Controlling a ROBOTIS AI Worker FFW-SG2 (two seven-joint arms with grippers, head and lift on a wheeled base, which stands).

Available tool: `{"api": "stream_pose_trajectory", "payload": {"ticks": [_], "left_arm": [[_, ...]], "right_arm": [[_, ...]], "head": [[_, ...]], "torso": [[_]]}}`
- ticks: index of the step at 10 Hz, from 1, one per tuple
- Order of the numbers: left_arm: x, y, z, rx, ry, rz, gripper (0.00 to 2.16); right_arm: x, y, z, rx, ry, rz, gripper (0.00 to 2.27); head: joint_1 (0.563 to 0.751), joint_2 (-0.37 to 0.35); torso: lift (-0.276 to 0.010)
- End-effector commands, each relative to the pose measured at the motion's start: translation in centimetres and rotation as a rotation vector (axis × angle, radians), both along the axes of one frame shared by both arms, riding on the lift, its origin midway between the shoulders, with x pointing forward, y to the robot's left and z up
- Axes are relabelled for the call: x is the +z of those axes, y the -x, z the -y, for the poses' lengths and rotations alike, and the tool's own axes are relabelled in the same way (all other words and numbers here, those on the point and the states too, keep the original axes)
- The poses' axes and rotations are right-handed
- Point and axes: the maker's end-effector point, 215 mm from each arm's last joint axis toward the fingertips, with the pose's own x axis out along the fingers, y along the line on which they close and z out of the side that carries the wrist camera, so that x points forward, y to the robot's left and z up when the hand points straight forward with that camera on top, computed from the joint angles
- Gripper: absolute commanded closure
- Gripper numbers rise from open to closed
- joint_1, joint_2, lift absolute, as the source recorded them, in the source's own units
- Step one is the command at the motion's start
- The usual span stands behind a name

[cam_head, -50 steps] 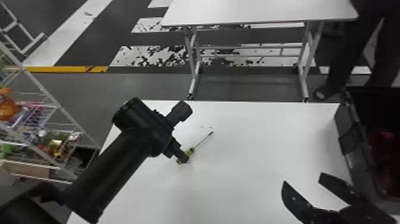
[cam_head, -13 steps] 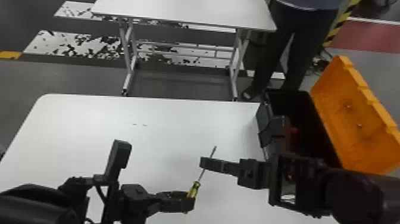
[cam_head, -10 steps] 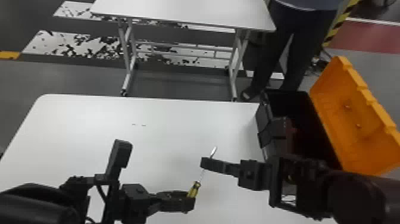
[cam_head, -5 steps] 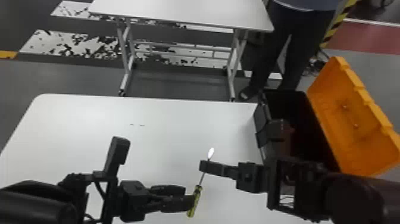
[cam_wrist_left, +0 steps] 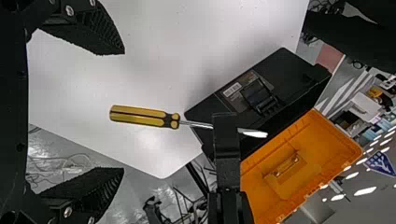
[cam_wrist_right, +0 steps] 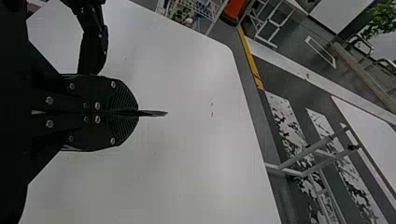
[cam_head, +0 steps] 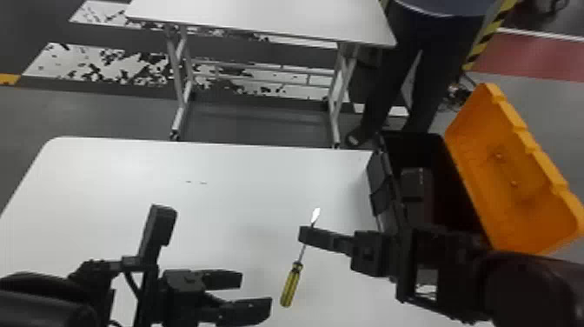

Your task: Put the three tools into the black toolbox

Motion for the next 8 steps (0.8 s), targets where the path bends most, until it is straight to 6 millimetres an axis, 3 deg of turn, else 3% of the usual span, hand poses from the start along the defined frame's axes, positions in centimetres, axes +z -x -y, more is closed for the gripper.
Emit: {"api": "stream_pose_trajectory", "payload": {"ticks": [1,5,8], "left_arm": [[-0.8,0.4,-0.9,0.017,-0.021,-0.013,0.06],[-4.1,1.7,-2.7,0.055,-0.104,-0.039,0.06],[-6.0,2.4,-3.7,0.072,-0.132,-0.045,0.06]], "right_arm": [[1.5,-0.7,1.5,-0.034,0.025,0.044,2.24],[3.8,-2.2,7.7,-0.113,0.16,0.139,2.24],[7.4,-2.6,13.1,-0.177,0.285,0.229,2.24]], "head": [[0.695,-0.143],[0.695,-0.194],[0.695,-0.259]], "torso": [[-0.051],[-0.051],[-0.051]]}}
